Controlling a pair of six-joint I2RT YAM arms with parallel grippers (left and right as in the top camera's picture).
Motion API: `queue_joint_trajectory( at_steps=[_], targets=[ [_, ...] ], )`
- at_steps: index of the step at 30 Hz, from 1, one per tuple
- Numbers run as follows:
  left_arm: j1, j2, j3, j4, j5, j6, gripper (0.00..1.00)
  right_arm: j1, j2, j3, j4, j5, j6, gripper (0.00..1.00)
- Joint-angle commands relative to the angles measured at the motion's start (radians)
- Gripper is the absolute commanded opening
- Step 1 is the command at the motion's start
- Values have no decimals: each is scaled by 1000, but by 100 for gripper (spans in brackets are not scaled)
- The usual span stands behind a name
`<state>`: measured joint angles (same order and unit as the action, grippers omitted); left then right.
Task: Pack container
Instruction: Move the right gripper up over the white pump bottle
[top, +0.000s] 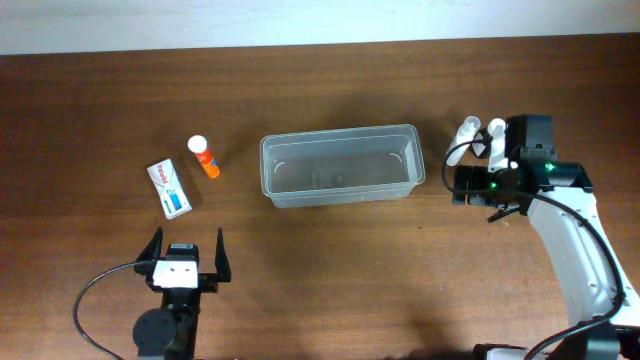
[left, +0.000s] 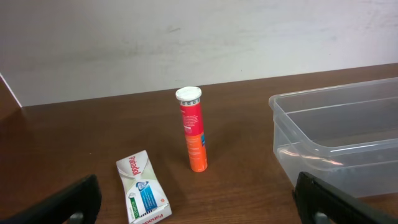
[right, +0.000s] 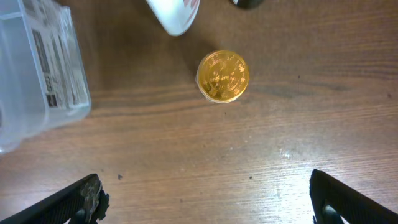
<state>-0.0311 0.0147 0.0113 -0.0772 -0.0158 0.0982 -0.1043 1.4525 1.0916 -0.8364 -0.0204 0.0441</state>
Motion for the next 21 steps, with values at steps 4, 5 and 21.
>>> queue_joint_trajectory(
  at_steps=[4,5,21],
  targets=[
    [5,-8,-2,-5,-6,16,99,-1,-11,164,21,-198,17,98],
    [5,-8,-2,-5,-6,16,99,-1,-11,186,31,-217,17,98],
    [5,-8,-2,-5,-6,16,99,-1,109,276,198,-150,93,95]
  ],
)
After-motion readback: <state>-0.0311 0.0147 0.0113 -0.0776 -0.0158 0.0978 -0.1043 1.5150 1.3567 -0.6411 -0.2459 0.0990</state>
